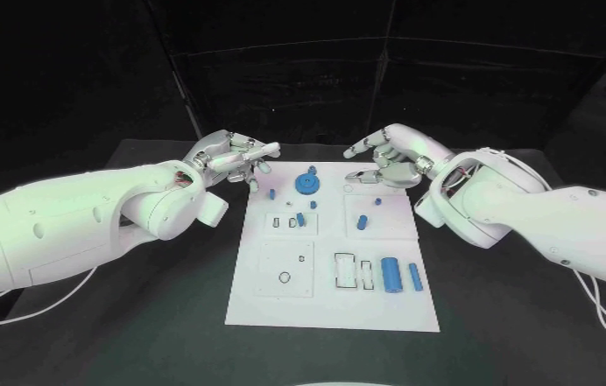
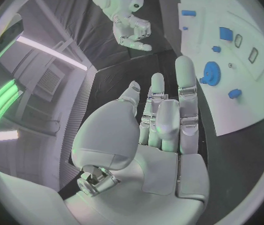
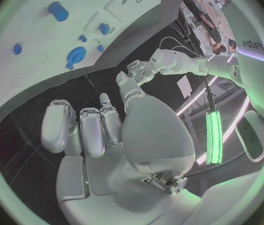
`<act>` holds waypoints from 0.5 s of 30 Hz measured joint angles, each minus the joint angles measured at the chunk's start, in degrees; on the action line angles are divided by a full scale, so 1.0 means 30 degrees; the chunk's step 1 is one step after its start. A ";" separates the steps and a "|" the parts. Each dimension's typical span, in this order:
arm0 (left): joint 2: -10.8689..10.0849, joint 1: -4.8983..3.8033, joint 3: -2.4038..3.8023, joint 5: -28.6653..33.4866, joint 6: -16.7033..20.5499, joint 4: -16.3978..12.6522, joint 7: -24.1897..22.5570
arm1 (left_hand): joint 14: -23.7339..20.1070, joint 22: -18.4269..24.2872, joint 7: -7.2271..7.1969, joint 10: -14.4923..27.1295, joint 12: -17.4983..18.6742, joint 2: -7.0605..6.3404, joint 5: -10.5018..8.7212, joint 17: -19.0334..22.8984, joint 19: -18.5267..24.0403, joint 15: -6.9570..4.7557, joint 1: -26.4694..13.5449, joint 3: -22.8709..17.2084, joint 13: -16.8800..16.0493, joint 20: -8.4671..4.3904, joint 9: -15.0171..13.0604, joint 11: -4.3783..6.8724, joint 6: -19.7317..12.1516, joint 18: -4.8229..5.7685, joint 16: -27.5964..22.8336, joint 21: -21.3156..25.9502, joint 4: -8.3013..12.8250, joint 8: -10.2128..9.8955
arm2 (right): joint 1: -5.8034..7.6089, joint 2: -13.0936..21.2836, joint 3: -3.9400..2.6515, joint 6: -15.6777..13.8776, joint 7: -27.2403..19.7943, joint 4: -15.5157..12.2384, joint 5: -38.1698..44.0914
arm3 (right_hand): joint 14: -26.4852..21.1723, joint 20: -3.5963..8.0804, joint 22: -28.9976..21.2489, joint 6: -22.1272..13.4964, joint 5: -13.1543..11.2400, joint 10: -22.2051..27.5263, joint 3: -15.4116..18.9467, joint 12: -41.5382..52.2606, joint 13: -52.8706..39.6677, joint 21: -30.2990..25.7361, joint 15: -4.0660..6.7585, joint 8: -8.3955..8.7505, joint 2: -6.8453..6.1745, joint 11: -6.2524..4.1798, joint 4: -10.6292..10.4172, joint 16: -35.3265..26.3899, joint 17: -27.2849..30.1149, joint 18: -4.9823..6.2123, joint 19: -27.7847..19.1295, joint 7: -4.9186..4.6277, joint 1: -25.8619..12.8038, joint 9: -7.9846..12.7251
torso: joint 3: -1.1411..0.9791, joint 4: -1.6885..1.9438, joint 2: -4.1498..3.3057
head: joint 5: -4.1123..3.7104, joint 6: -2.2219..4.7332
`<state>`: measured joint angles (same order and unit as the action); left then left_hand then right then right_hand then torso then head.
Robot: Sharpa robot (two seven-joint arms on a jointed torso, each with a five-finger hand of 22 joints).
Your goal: Assemble the parts on the task board
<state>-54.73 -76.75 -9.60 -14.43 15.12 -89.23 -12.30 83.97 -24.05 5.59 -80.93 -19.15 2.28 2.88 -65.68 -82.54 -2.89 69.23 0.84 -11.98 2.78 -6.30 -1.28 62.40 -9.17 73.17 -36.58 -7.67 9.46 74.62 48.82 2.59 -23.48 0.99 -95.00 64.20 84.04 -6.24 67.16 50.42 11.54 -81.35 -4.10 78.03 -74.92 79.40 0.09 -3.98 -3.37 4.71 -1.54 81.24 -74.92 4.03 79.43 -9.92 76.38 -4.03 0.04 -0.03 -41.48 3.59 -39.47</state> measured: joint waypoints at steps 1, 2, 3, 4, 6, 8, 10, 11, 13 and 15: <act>0.0048 -0.0136 0.0007 -0.0893 -0.0318 0.0064 0.0989 | 0.0027 -0.1113 -0.0038 -0.0096 -0.0366 0.0027 0.0000 -0.1128 -0.0075 -0.0043 -0.0149 0.0126 -0.0307 -0.0074 -0.0082 0.0096 0.0149 0.0131 0.0908 -0.1032 -0.0126 0.0074 | 0.0082 0.0142 -0.0008 -0.0012 -0.0137 0.0188 -0.0483 | 0.0000 0.0000 0.0000 0.0000 0.0011 0.0001 0.0000 0.0000 0.0000 0.0000 0.0000 0.0000 0.0001 0.0000 0.0000 0.0000 0.0000 -0.0001 0.0000 0.0000 0.0007 -0.0012 | -0.0007 0.0000 0.0035 | 0.0011 -0.0009; 0.0114 -0.0225 0.0010 -0.1552 -0.0567 0.0110 0.1755 | 0.0006 -0.2373 -0.0196 -0.0191 -0.1113 -0.0023 0.0000 -0.2174 -0.0121 -0.0222 -0.0213 0.0314 -0.1026 -0.0121 -0.0256 0.0191 0.0305 0.0126 0.1772 -0.2240 -0.0314 0.0206 | 0.0125 0.0216 -0.0017 -0.0024 -0.0220 0.0308 -0.0804 | 0.0000 0.0000 0.0000 0.0000 0.0106 0.0000 0.0032 0.0000 0.0000 -0.0001 0.0000 -0.0007 0.0092 0.0000 0.0032 0.0000 0.0001 -0.0001 0.0000 0.0000 0.0103 -0.0011 | -0.0016 0.0000 0.0066 | 0.0015 -0.0024; 0.0206 -0.0307 0.0010 -0.2191 -0.0821 0.0157 0.2524 | 0.0021 -0.3437 -0.0235 -0.0191 -0.1659 0.0114 -0.0030 -0.2710 -0.0093 -0.0236 -0.0380 0.0463 -0.1541 -0.0149 -0.0418 0.0192 0.0495 0.0282 0.2356 -0.3211 -0.0463 0.0358 | 0.0160 0.0264 -0.0017 -0.0040 -0.0289 0.0412 -0.1084 | 0.0000 0.0000 0.0000 0.0000 0.0173 0.0000 0.0060 0.0000 0.0000 -0.0014 0.0000 -0.0081 -0.0002 0.0000 0.0046 0.0000 0.0001 -0.0001 0.0000 0.0000 0.0209 -0.0011 | -0.0029 0.0000 0.0117 | 0.0040 -0.0066; 0.0327 -0.0392 0.0009 -0.2843 -0.1091 0.0213 0.3331 | 0.0026 -0.4790 -0.0274 -0.0184 -0.2316 0.0257 -0.0060 -0.2948 -0.0028 -0.0241 -0.0635 0.0687 -0.2143 -0.0215 -0.0605 0.0331 0.0708 0.0546 0.2981 -0.4403 -0.0687 0.0562 | 0.0190 0.0295 -0.0017 -0.0062 -0.0343 0.0515 -0.1342 | 0.0000 0.0000 -0.0021 0.0000 0.0327 0.0000 0.0121 0.0000 0.0000 -0.0094 0.0000 -0.0098 -0.0002 0.0000 -0.0016 0.0000 0.0001 -0.0001 0.0000 -0.0001 0.0208 -0.0014 | -0.0040 0.0000 0.0154 | 0.0060 -0.0095; 0.0577 -0.0544 0.0000 -0.3878 -0.1548 0.0330 0.4665 | 0.0082 -0.6270 -0.0372 0.0070 -0.3380 0.0361 -0.0060 -0.3057 0.0094 -0.0296 -0.0843 0.0991 -0.3157 -0.0336 -0.0894 0.0573 0.0801 0.0560 0.3576 -0.5763 -0.0991 0.0816 | 0.0231 0.0324 -0.0017 -0.0099 -0.0409 0.0666 -0.1710 | 0.0000 0.0000 -0.0034 0.0000 0.0402 0.0000 0.0137 0.0000 0.0000 -0.0095 0.0000 -0.0098 -0.0002 0.0000 -0.0031 0.0000 0.0001 -0.0002 0.0000 0.0000 0.0208 -0.0029 | -0.0057 0.0000 0.0216 | 0.0086 -0.0126; 0.1034 -0.0761 -0.0007 -0.5212 -0.2188 0.0547 0.6474 | 0.0029 -0.8359 -0.0521 0.0495 -0.5414 0.0425 -0.0060 -0.3090 0.0172 -0.0373 -0.1277 0.1601 -0.5199 -0.0413 -0.1362 0.0573 0.0924 0.0862 0.4241 -0.7619 -0.1493 0.1287 | 0.0273 0.0327 -0.0018 -0.0153 -0.0448 0.0851 -0.2076 | 0.0000 0.0000 -0.0065 0.0000 0.0423 0.0000 0.0190 0.0000 0.0000 -0.0095 0.0000 -0.0098 -0.0002 0.0000 0.0020 0.0000 0.0001 -0.0001 0.0000 0.0000 0.0208 -0.0029 | -0.0079 0.0000 0.0293 | 0.0117 -0.0163; 0.1467 -0.0913 -0.0005 -0.6198 -0.2711 0.0780 0.7882 | 0.0031 -0.9546 -0.0621 0.0973 -0.6929 0.0498 -0.0060 -0.3090 0.0314 -0.0373 -0.1350 0.2121 -0.6755 -0.0455 -0.1773 0.0630 0.0748 0.0859 0.4527 -0.8695 -0.1778 0.1652 | 0.0292 0.0314 -0.0022 -0.0195 -0.0452 0.0995 -0.2298 | 0.0000 0.0000 -0.0077 0.0000 0.0423 0.0000 0.0201 0.0000 0.0000 -0.0096 0.0000 -0.0098 -0.0002 0.0000 0.0010 0.0000 0.0002 -0.0002 0.0001 0.0000 0.0208 -0.0028 | -0.0103 0.0018 0.0377 | 0.0143 -0.0236; 0.1769 -0.0986 -0.0004 -0.6775 -0.3031 0.0976 0.8742 | 0.0032 -1.0164 -0.0605 0.1228 -0.7719 0.0536 -0.0060 -0.3090 0.0437 -0.0374 -0.1388 0.2432 -0.7573 -0.0465 -0.2002 0.0627 0.0546 0.0859 0.4672 -0.9243 -0.1923 0.1840 | 0.0296 0.0292 -0.0022 -0.0223 -0.0450 0.1074 -0.2408 | 0.0000 0.0000 -0.0099 0.0000 0.0424 0.0000 0.0239 0.0000 -0.0001 -0.0096 0.0000 -0.0099 -0.0002 0.0000 -0.0028 0.0000 0.0001 -0.0002 0.0001 0.0000 0.0208 -0.0028 | -0.0110 0.0027 0.0410 | 0.0152 -0.0256; 0.2219 -0.1070 -0.0005 -0.7526 -0.3451 0.1300 0.9899 | 0.0032 -1.1201 -0.0636 0.1717 -0.9248 0.0578 -0.0060 -0.3090 0.0672 -0.0376 -0.1345 0.3021 -0.9158 -0.0451 -0.2571 0.0572 0.0168 0.0976 0.4911 -1.0193 -0.2230 0.2350 | 0.0301 0.0241 -0.0022 -0.0243 -0.0427 0.1158 -0.2526 | 0.0000 0.0000 -0.0126 0.0000 0.0509 -0.0001 0.0239 0.0000 0.0000 -0.0164 0.0000 -0.0098 -0.0002 0.0000 -0.0028 0.0000 0.0002 -0.0003 0.0001 0.0001 0.0208 -0.0027 | -0.0125 0.0051 0.0471 | 0.0156 -0.0293; 0.2771 -0.1143 -0.0014 -0.8228 -0.3859 0.1695 1.1035 | 0.0033 -1.2032 -0.0603 0.1733 -1.0481 0.0578 -0.0060 -0.3089 0.0714 -0.0375 -0.1345 0.3575 -1.0453 -0.0450 -0.3004 0.0594 -0.0073 0.1143 0.5210 -1.0900 -0.2501 0.2766 | 0.0307 0.0151 -0.0022 -0.0254 -0.0381 0.1277 -0.2626 | 0.0000 0.0000 -0.0143 0.0001 0.0513 -0.0001 0.0238 0.0000 0.0000 -0.0165 0.0000 -0.0098 -0.0002 0.0000 -0.0028 0.0000 0.0002 -0.0002 0.0001 0.0000 0.0207 -0.0026 | -0.0139 0.0070 0.0529 | 0.0156 -0.0341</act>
<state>-46.42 -80.18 -9.64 -39.12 3.55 -84.15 20.81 84.07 -60.15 3.78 -75.73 -50.60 4.01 2.70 -74.95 -80.39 -4.01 65.20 11.57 -43.34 1.43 -15.31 0.50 62.18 -5.75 88.80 -69.28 -15.17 17.76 75.55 49.27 2.52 -24.24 -0.15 -91.17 56.32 84.04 -6.24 66.73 50.42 13.07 -81.36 -3.38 78.03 -74.92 78.91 0.09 -4.28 -3.37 4.71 -1.62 81.24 -74.91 4.02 79.44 -9.92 77.01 -4.11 -0.38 0.18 -39.90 4.05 -40.50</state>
